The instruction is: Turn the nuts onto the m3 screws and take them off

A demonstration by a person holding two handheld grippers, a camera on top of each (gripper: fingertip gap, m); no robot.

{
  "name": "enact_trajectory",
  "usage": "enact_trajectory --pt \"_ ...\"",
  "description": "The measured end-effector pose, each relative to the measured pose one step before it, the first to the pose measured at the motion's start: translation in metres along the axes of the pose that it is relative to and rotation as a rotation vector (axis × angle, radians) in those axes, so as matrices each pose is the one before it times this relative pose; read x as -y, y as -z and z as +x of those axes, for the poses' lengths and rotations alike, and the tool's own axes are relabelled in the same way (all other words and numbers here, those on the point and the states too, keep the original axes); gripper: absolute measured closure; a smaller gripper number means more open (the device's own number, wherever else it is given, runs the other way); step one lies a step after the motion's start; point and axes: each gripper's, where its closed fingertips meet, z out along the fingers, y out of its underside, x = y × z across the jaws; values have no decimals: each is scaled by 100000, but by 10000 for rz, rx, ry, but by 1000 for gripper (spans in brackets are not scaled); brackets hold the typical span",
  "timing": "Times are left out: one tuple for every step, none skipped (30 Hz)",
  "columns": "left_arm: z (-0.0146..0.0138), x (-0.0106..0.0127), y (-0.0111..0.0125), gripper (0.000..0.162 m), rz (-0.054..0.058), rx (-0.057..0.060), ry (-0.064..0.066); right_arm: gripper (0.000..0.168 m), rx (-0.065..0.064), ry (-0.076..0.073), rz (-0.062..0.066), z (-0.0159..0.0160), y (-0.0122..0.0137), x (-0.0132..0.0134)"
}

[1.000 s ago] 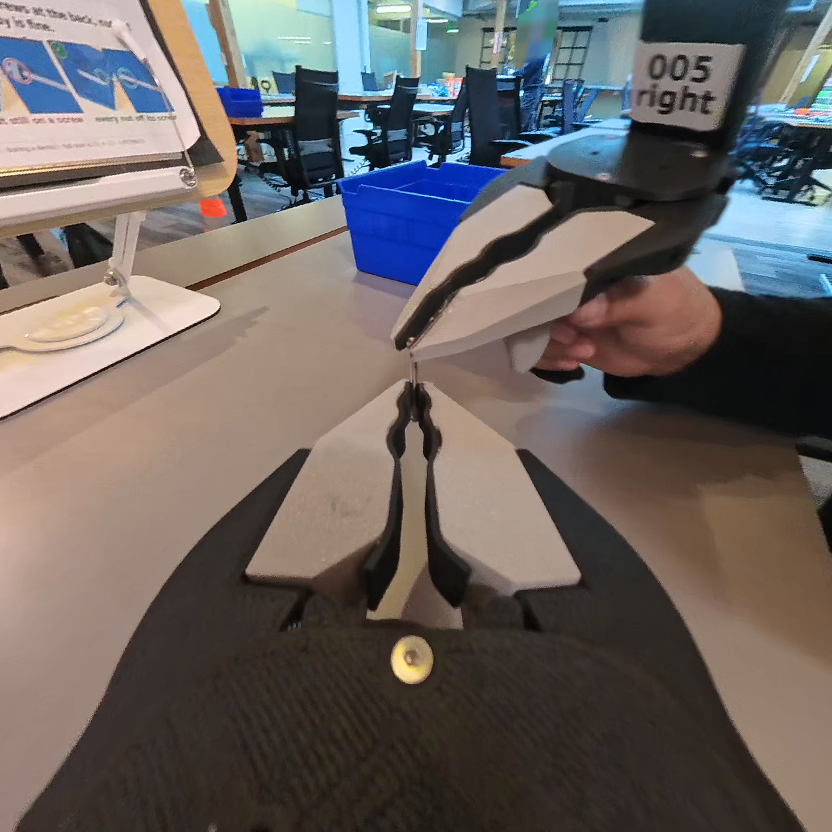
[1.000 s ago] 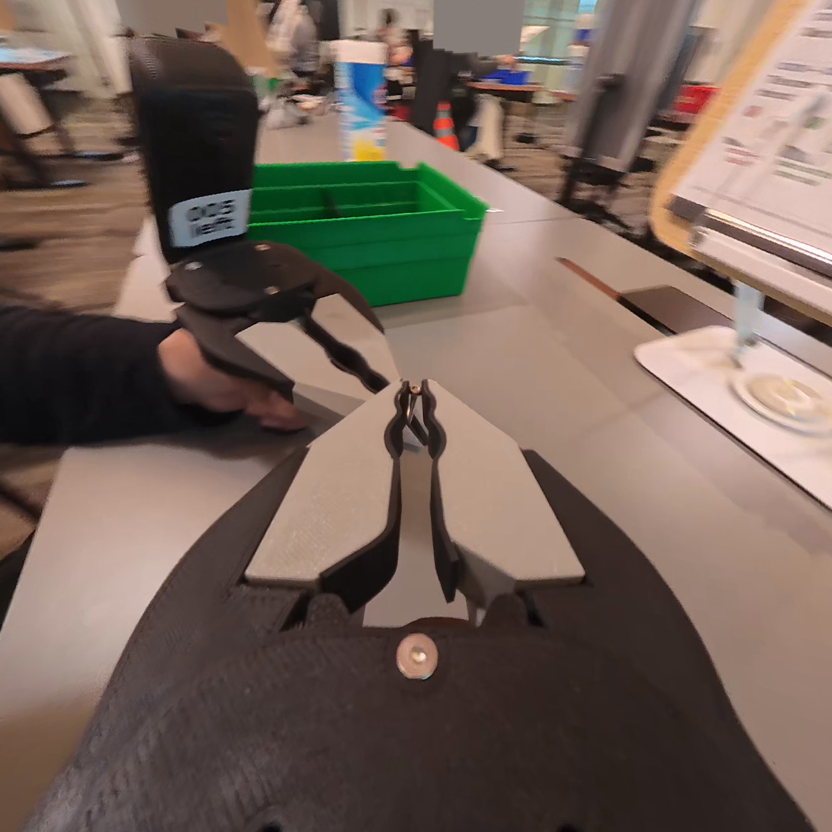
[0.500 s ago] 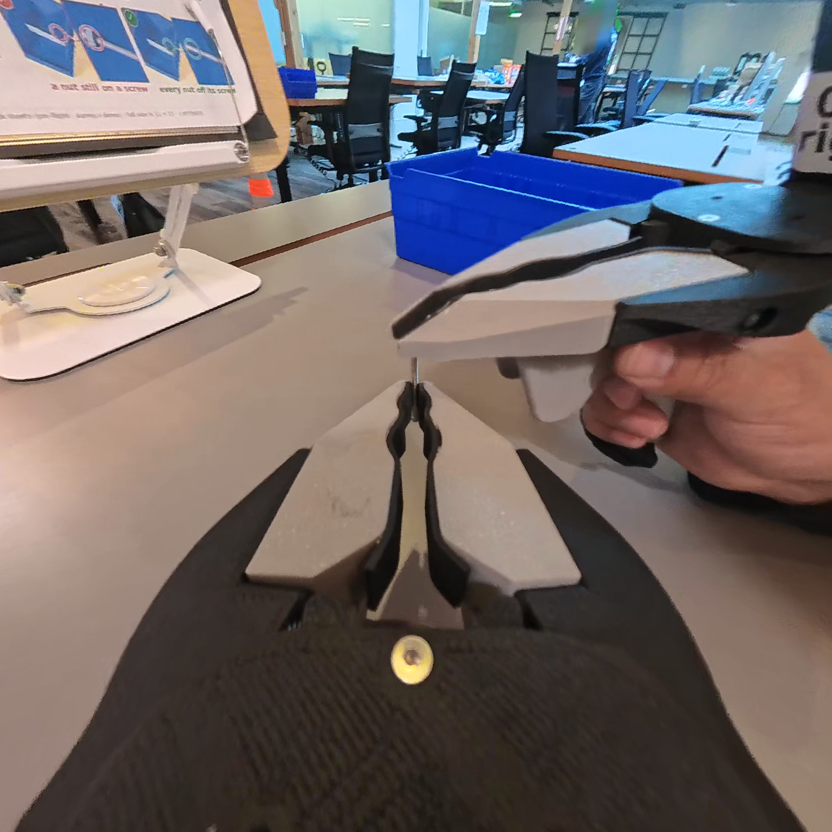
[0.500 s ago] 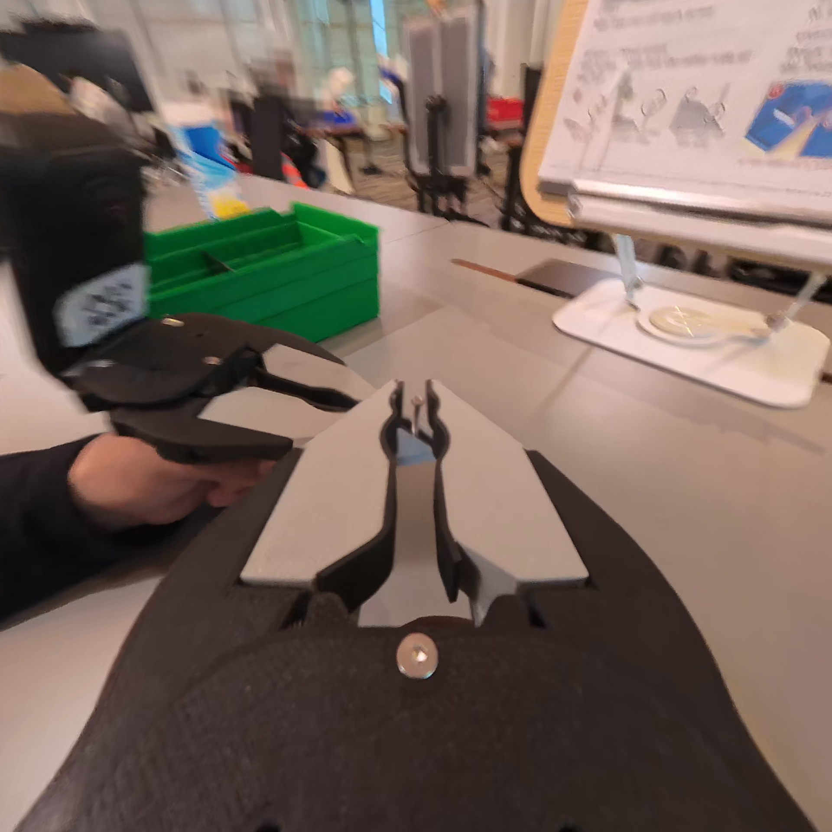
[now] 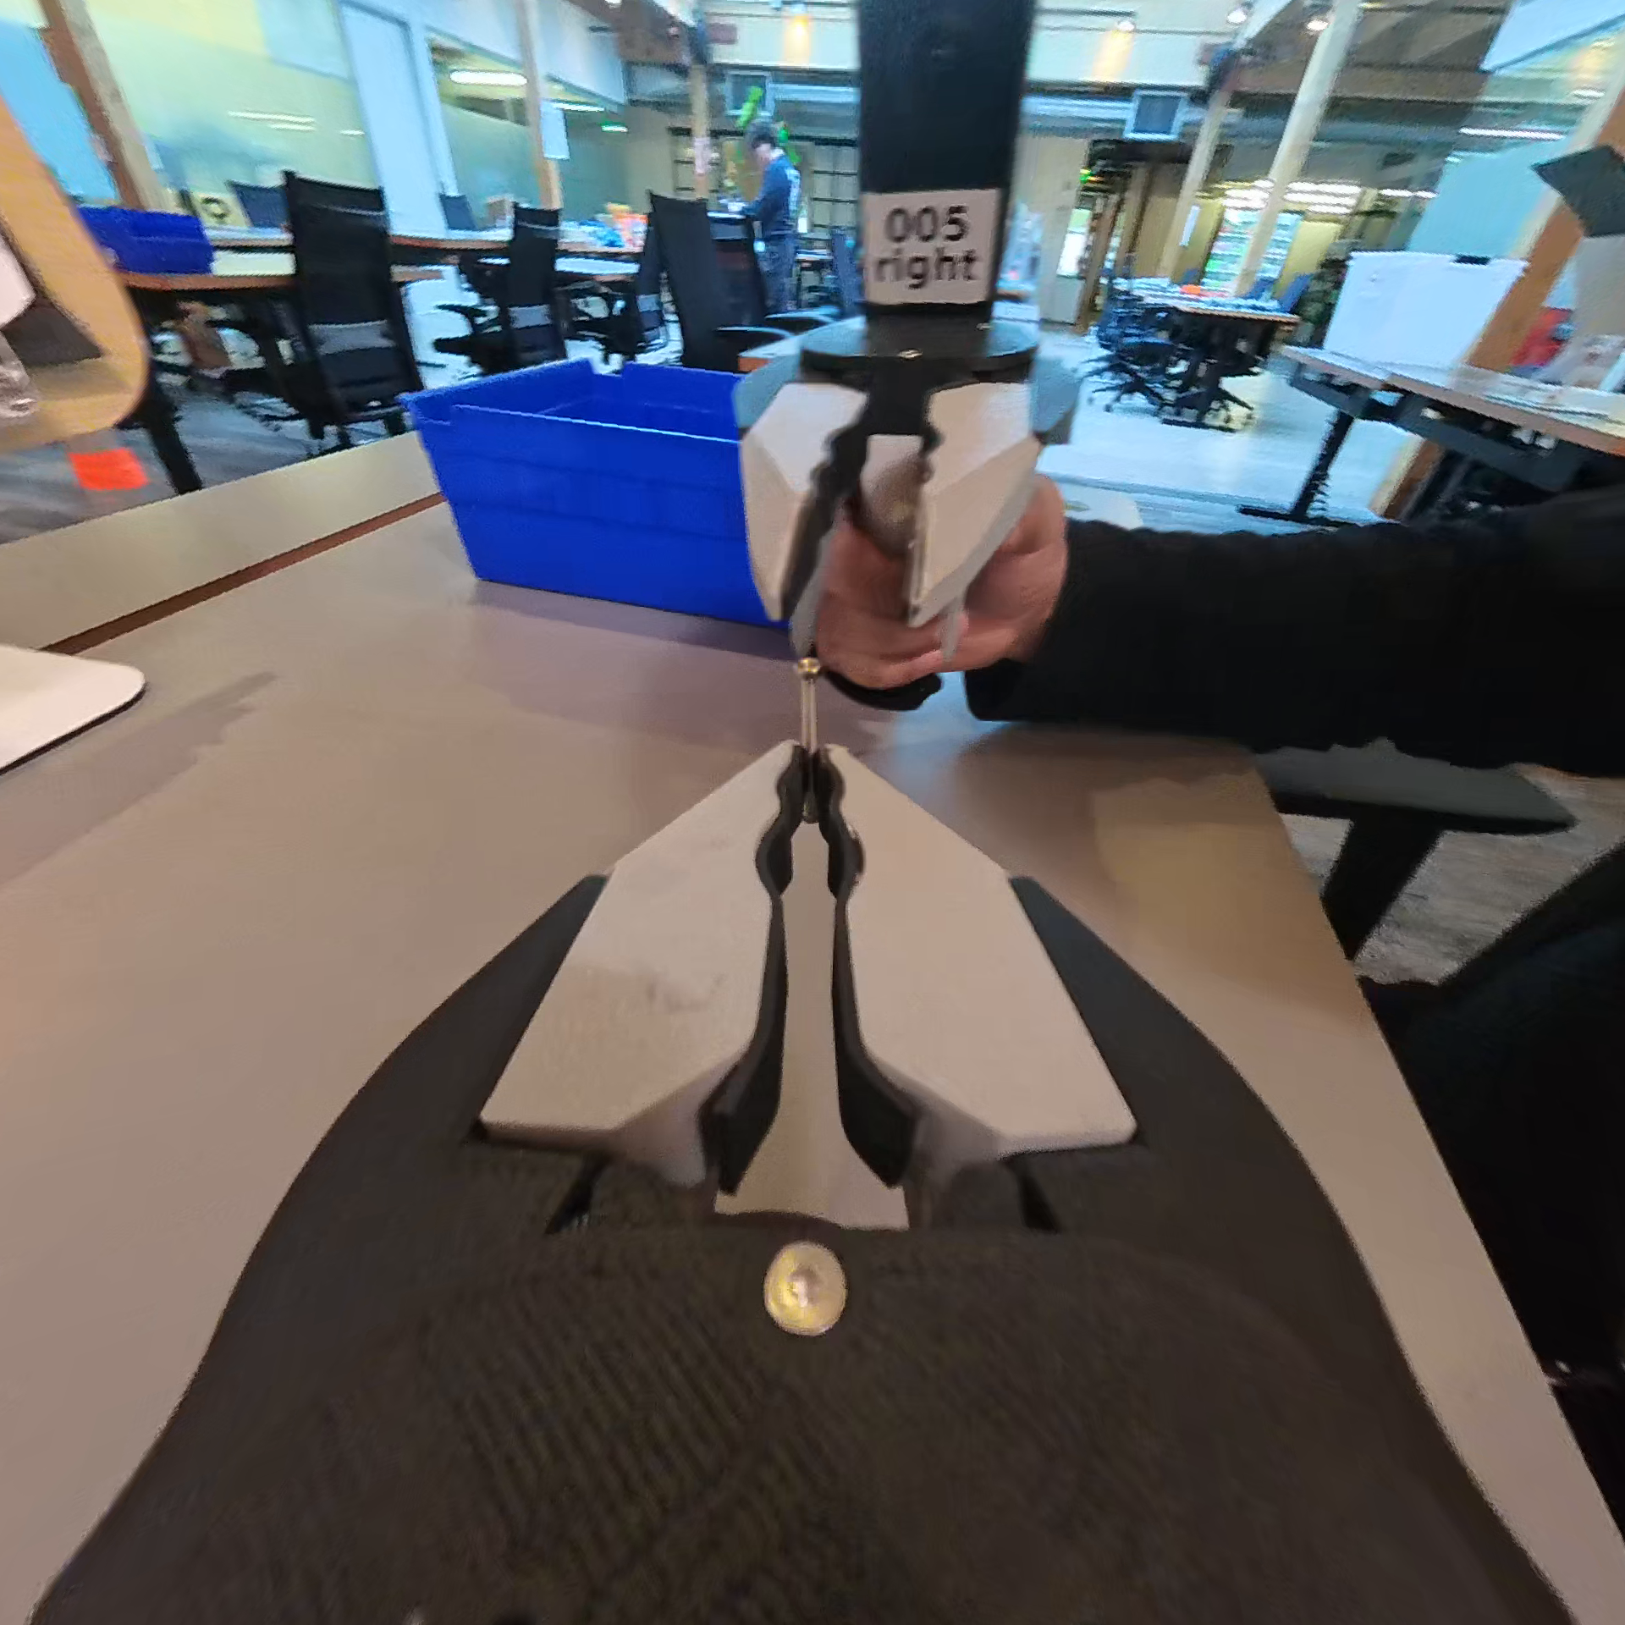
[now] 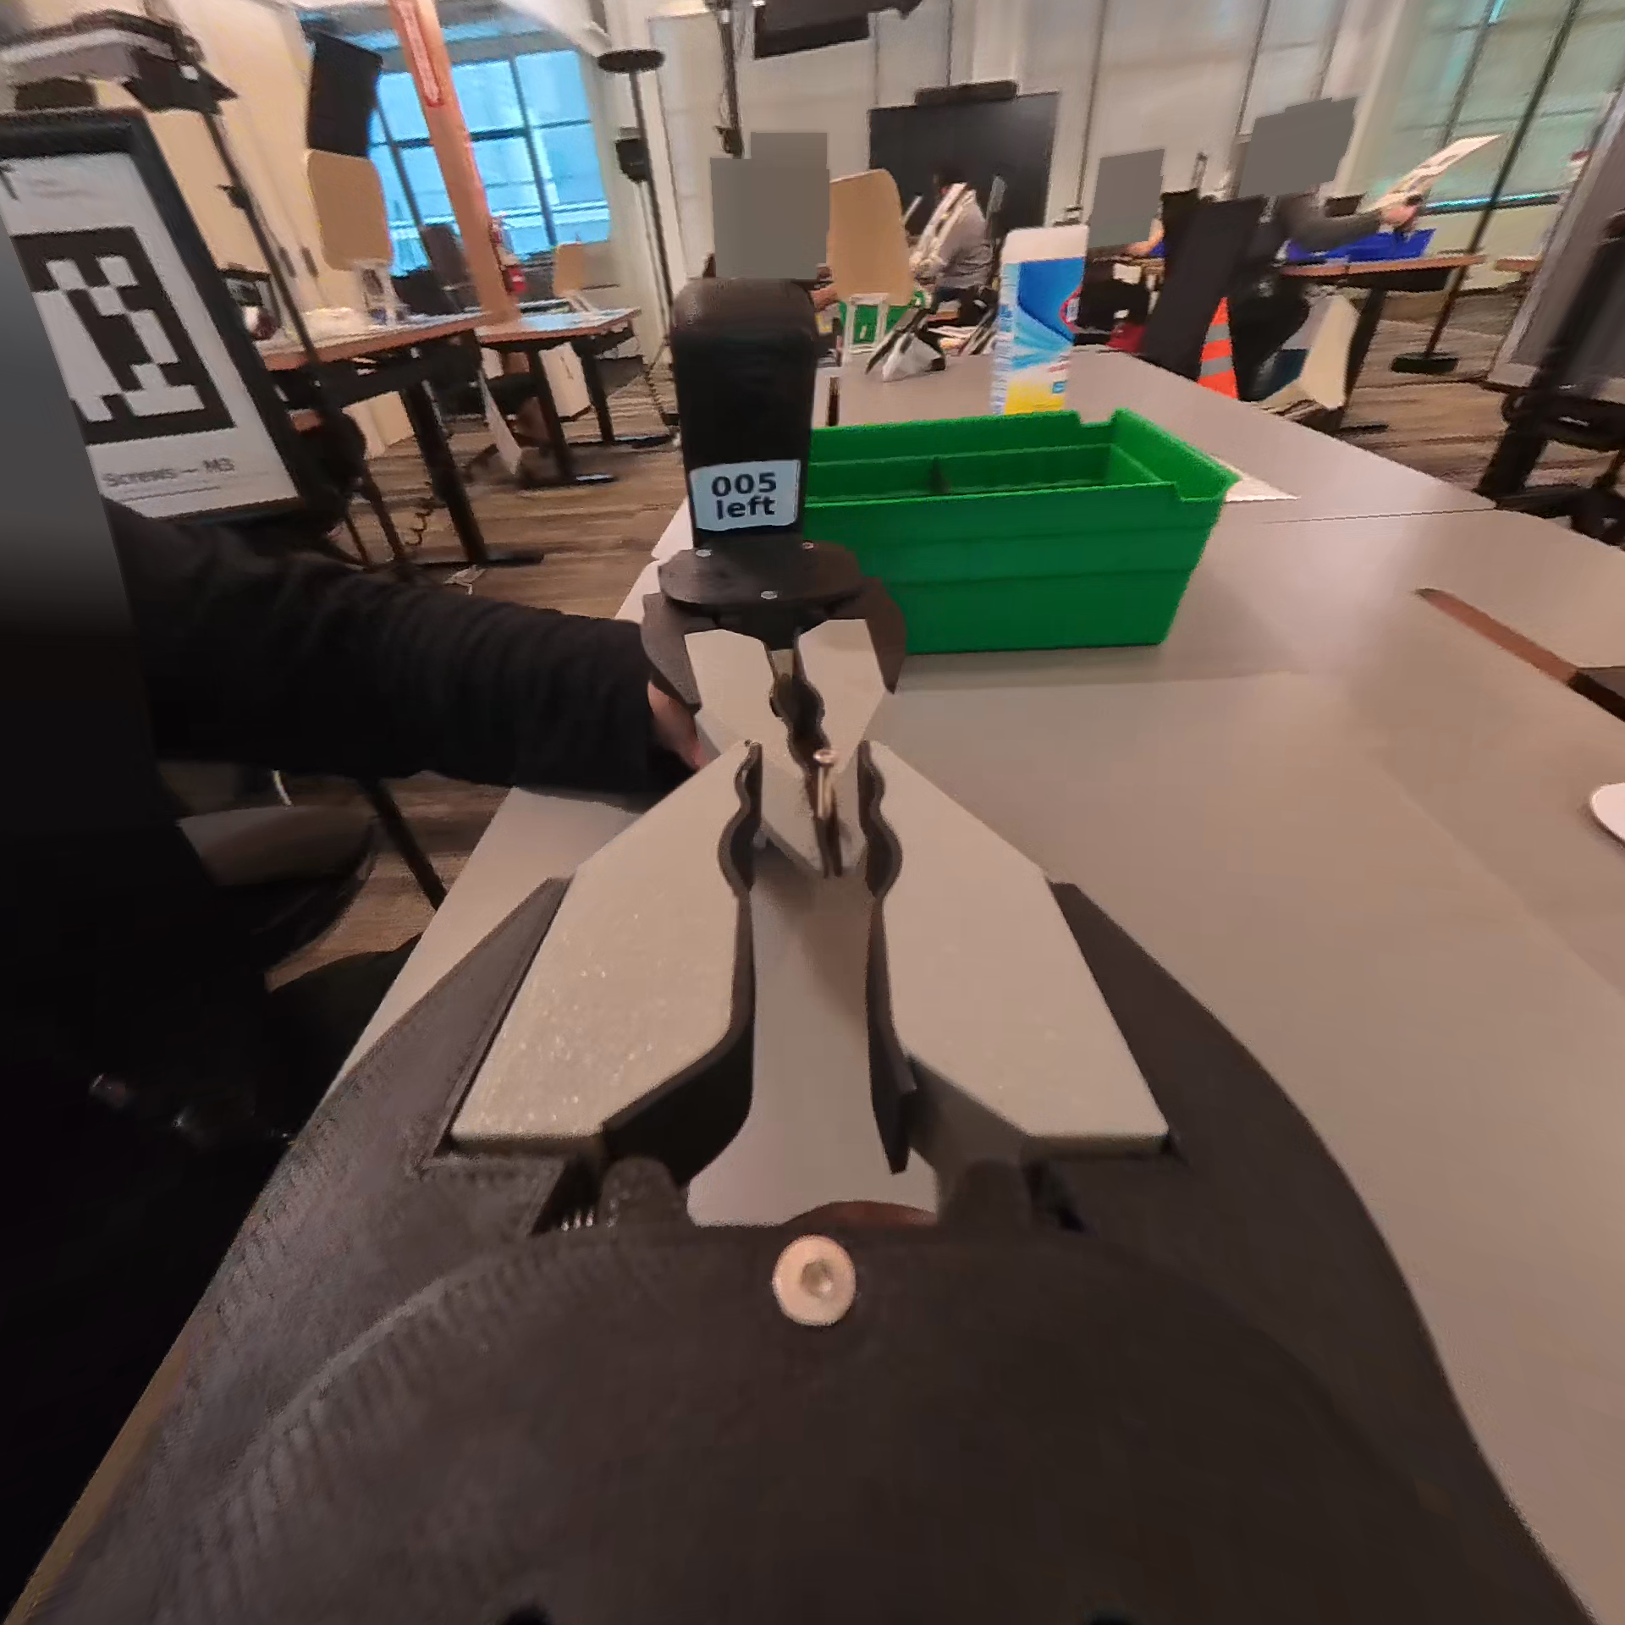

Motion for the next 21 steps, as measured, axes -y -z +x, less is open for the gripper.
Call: enact_trajectory --pt "481 16 -75 162 18 -241 -113 150 108 51 -51 -166 -240 -136" --pt "347 81 -53 162 51 -143 -113 151 184 43 -74 -224 -195 -176" --pt "294 38 -53 162 24 -131 -107 152 203 19 -33 -191 -208 16" --pt "262 13 -41 162 11 -122 -89 154 279 -9 24 -544 -1 -17" --pt "179 21 -21 162 17 -81 -66 155 272 -45 -3 -328 -77 12" --pt "209 51 -12 162 32 -102 -49 155 146 -24 -12 -201 -24 30" --pt "119 36 -8 162 20 -52 -33 156 41 28 0 -27 -18 13" --pt "10 -31 -7 162 -16 7 -17 159 90 46 16 -114 -47 75" --pt "23 1 -3 162 -7 -13 -10 161 70 23 64 -126 65 114" --pt "48 7 16 162 7 -25 -7 162 17 -2 73 -52 63 149" --pt "35 24 14 162 12 -13 -2 163 16 -2 8 -9 36 9" --pt "45 20 3 162 1 -17 2 164 -18 19 -70 19 47 -99" --pt "45 10 -16 162 -1 -9 -14 164 -73 28 -71 134 40 -117" --pt "57 -16 -18 162 -13 -19 -16 164 -38 16 -24 66 15 -54" --pt "79 -13 -33 162 -19 -27 -17 162 -11 -21 8 -15 -47 14" --pt "41 -20 -25 162 -16 2 -27 161 -5 -34 16 126 -127 25" --pt "42 -16 -27 162 -14 -5 -24 160 5 -24 8 36 -74 -17" --pt "34 7 -6 162 -2 -9 -13 160 46 -8 -10 -39 -8 0" --pt "31 19 7 162 7 -9 -2 160 48 5 -32 -63 -51 -67" --pt "-2 38 12 162 14 5 -5 162 16 10 -43 -32 -75 -79" --pt "-6 47 26 162 22 4 2 162 19 13 -35 -21 -11 -85"
